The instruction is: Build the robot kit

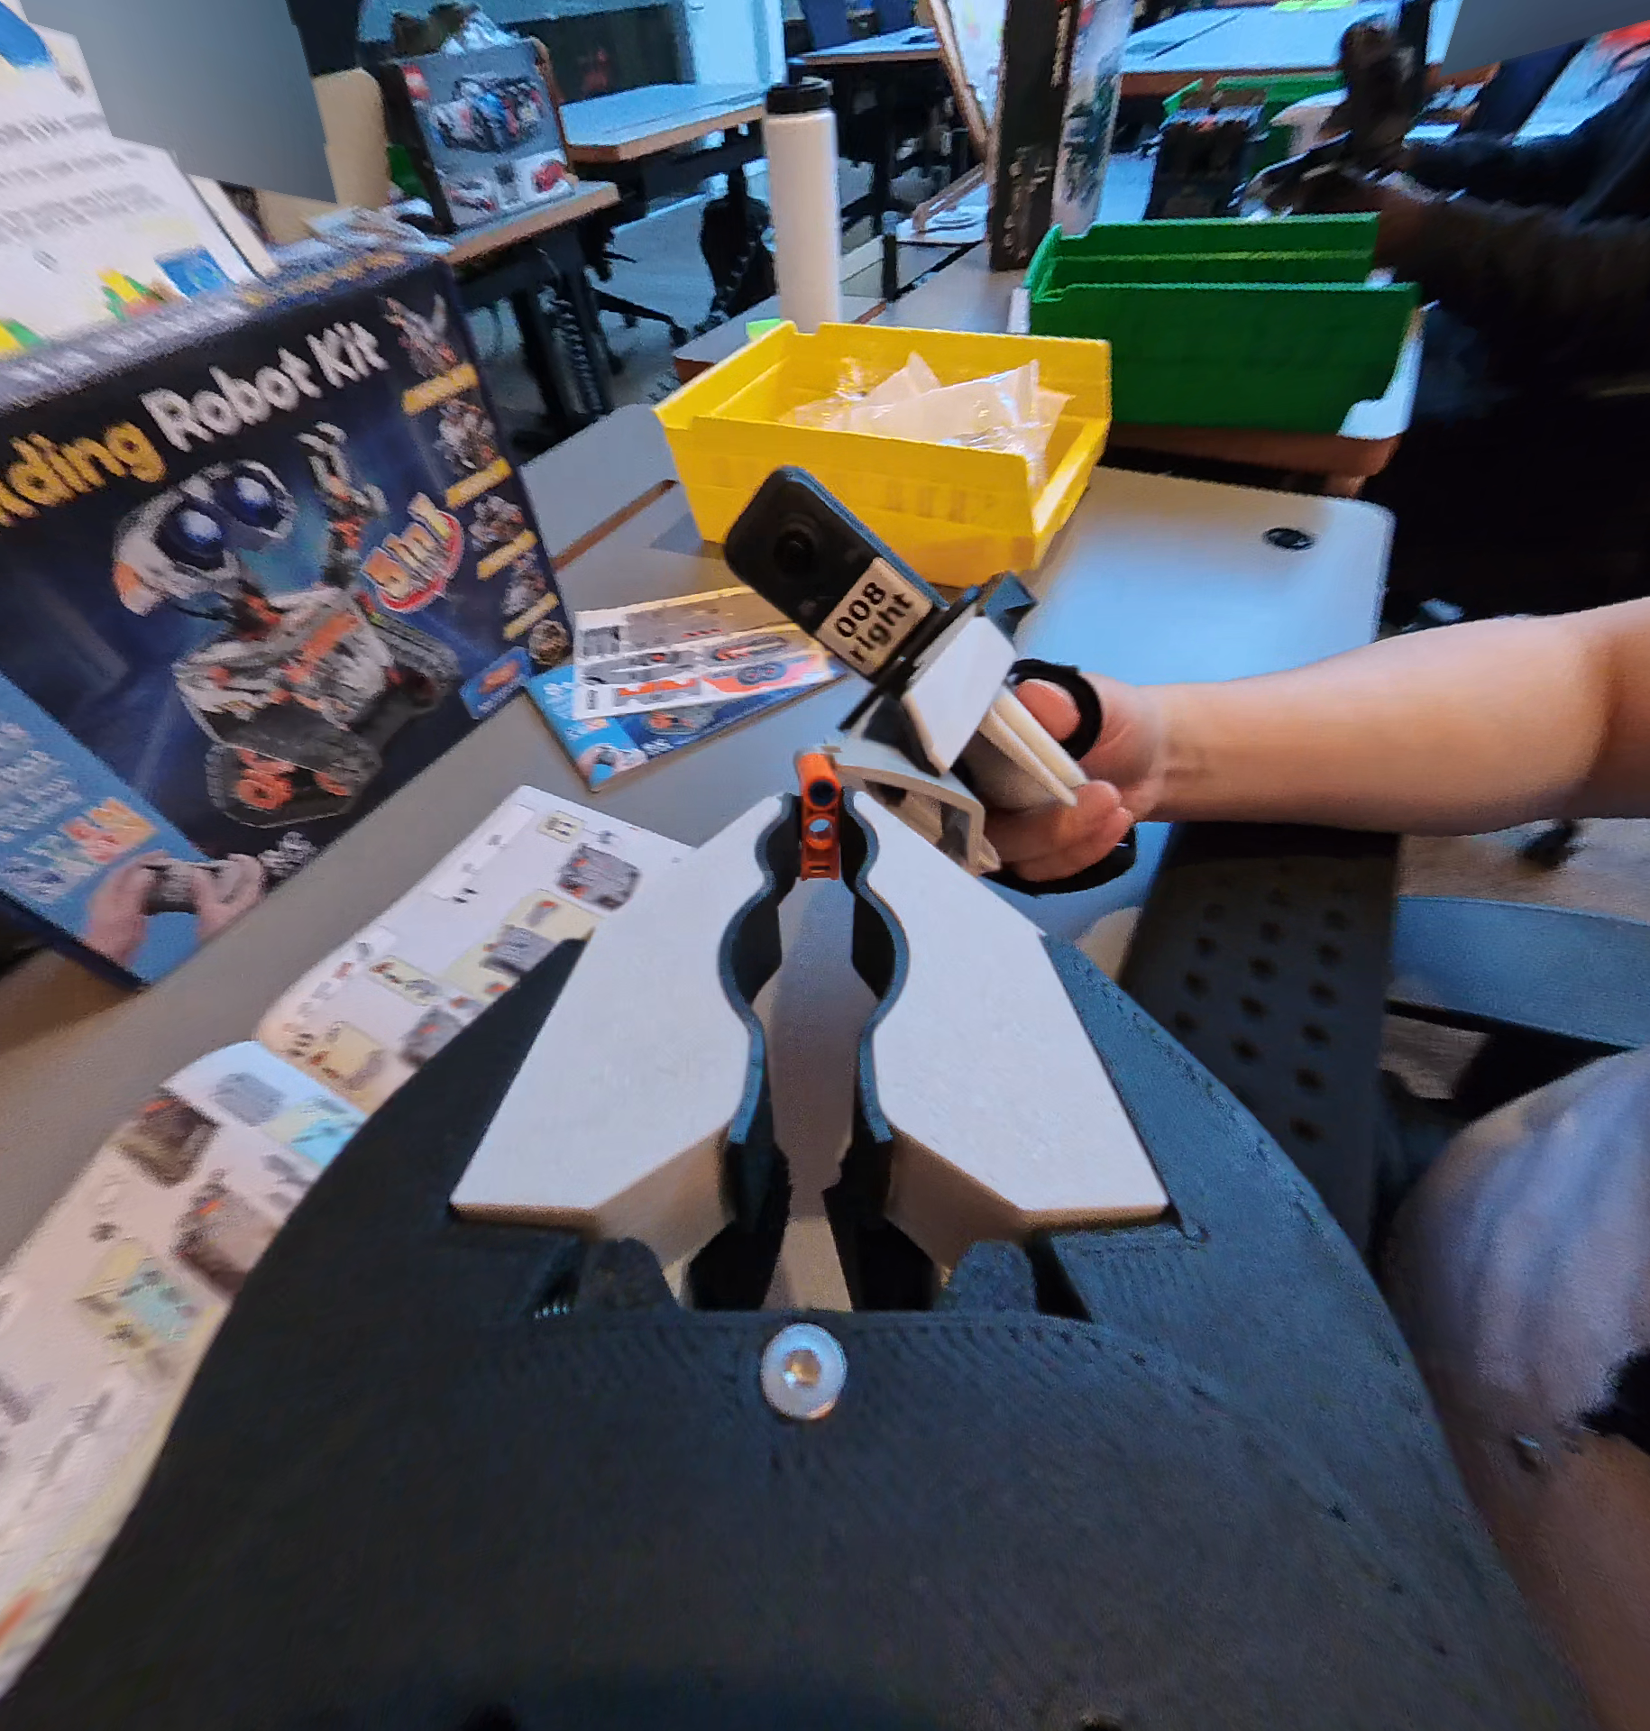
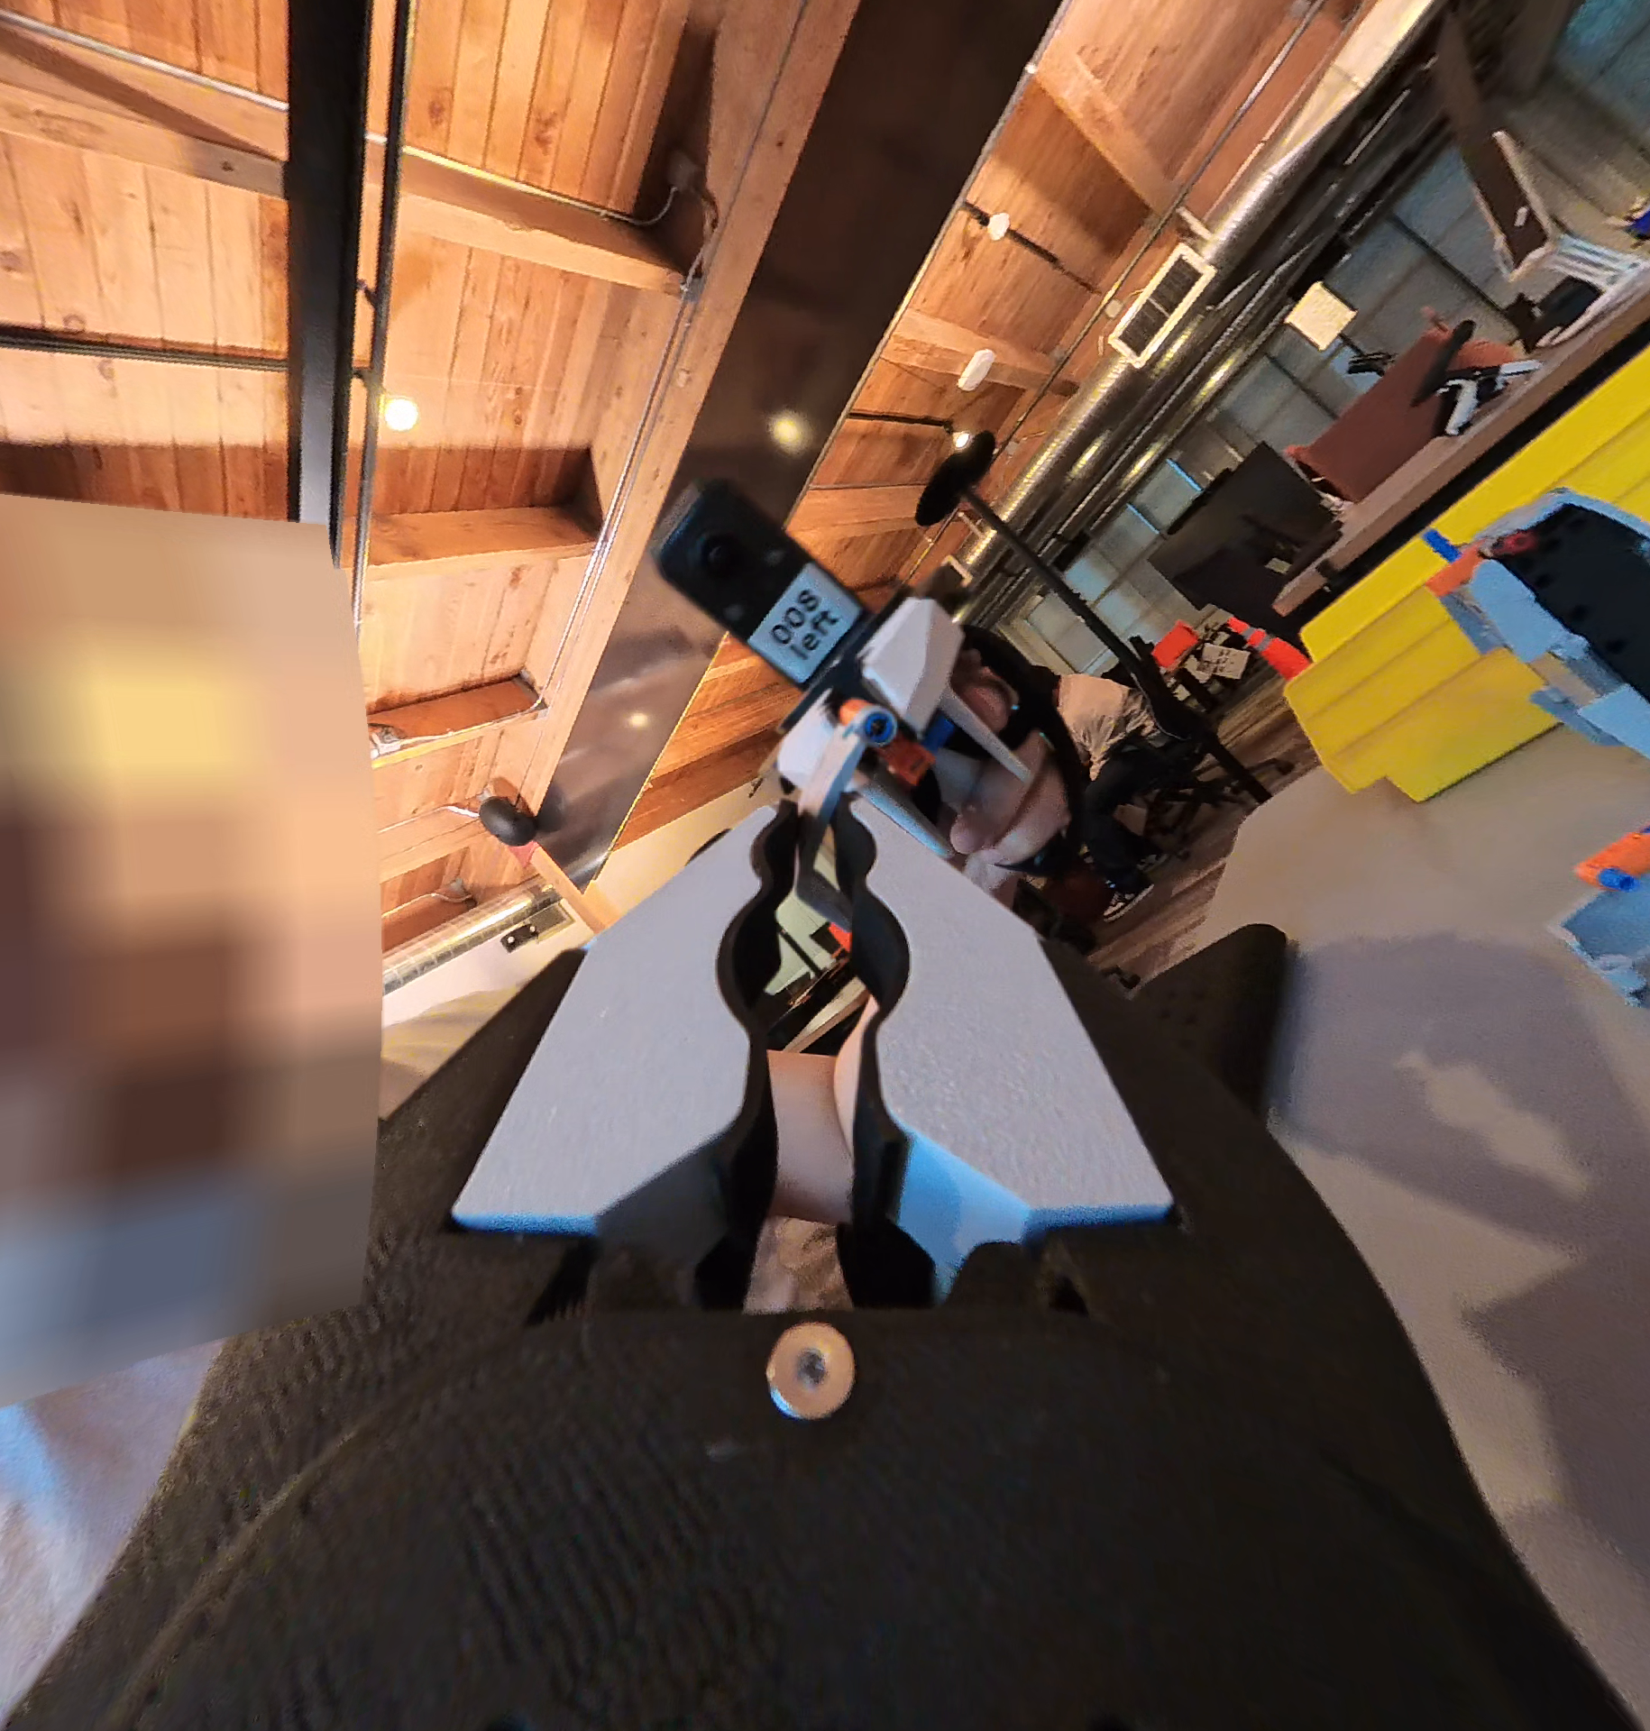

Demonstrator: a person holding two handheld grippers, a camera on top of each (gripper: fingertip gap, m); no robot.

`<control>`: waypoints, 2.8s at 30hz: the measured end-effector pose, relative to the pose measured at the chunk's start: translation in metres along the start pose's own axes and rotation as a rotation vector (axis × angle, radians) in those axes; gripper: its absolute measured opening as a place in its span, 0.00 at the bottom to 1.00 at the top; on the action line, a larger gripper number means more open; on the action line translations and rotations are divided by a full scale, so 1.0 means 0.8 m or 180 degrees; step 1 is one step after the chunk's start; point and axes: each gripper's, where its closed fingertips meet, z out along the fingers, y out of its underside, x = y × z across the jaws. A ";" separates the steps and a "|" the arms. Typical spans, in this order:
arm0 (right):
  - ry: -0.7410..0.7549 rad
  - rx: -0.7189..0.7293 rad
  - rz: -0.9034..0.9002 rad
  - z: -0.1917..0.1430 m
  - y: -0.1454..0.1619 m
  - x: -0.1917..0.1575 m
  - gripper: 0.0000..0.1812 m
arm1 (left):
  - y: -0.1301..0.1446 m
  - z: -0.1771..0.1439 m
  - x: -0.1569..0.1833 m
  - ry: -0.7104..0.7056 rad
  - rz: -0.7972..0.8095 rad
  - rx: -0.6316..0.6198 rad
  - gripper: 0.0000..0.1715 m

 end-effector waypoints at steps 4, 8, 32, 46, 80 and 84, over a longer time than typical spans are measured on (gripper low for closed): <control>-0.0026 -0.0156 -0.0500 0.003 0.007 -0.014 0.03 | -0.007 -0.004 0.017 0.0562 -0.0632 0.0142 0.05; -0.0121 -0.0223 -0.0813 0.007 0.013 -0.031 0.03 | -0.013 -0.009 0.033 0.0979 -0.0987 0.0258 0.06; 0.0255 -0.0176 -0.1625 0.003 0.009 -0.015 0.01 | -0.014 -0.015 0.015 0.0200 -0.0412 0.0307 0.08; 0.0430 -0.0354 -0.2851 0.006 0.025 -0.009 0.01 | -0.007 -0.023 0.028 0.1133 -0.1890 0.0269 0.09; 0.0361 -0.0502 -0.2462 0.009 0.034 0.011 0.01 | 0.012 -0.020 0.026 0.1357 -0.2641 0.0038 0.05; 0.0363 -0.0422 -0.2182 0.009 0.030 0.014 0.01 | 0.010 -0.019 0.021 0.1227 -0.2437 0.0090 0.05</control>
